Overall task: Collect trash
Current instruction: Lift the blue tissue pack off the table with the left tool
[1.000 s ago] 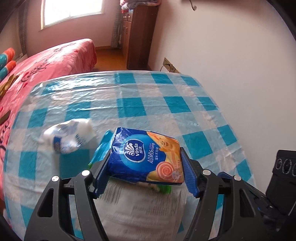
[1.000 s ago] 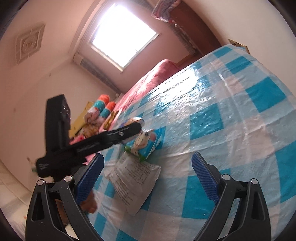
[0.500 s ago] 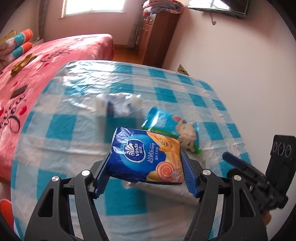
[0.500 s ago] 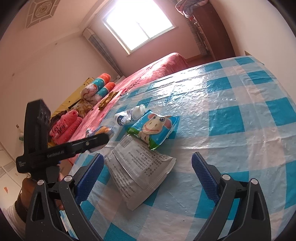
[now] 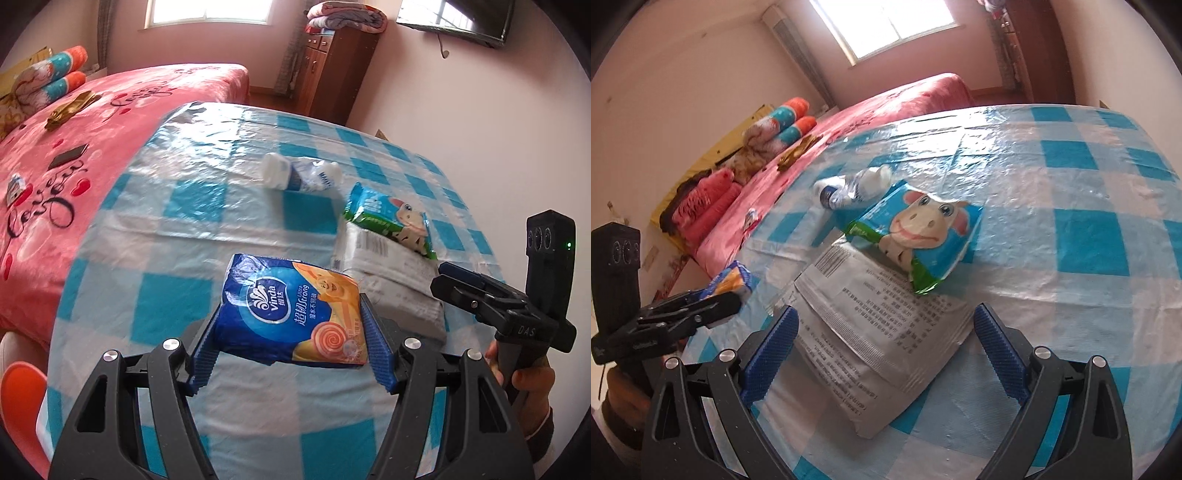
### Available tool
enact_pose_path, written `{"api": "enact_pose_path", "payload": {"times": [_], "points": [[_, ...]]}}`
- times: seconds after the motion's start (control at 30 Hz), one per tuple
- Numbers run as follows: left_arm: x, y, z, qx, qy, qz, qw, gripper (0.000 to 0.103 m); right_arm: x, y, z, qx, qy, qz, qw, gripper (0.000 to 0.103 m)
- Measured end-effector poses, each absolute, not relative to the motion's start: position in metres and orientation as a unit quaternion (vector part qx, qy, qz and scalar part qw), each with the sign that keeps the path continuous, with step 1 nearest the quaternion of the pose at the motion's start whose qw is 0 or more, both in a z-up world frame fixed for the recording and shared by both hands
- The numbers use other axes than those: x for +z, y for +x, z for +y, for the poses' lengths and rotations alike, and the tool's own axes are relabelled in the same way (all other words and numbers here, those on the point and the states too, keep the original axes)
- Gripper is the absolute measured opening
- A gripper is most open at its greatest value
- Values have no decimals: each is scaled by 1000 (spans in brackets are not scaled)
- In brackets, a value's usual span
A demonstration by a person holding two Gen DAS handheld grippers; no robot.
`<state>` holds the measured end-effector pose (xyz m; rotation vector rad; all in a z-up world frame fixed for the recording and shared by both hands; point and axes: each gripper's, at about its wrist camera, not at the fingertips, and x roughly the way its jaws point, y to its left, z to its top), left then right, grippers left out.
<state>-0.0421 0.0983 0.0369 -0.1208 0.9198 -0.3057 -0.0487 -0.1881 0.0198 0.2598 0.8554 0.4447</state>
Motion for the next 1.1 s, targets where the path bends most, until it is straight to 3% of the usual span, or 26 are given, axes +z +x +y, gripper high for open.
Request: {"api": "enact_pose_path", "payload": {"times": [0.43, 1.1], "points": [[27, -64, 138, -129, -81, 444, 883, 69, 36, -98, -129, 302, 57, 397, 865, 96], [20, -74, 155, -141, -87, 441, 882, 69, 17, -43, -120, 258, 28, 436, 862, 96]]}}
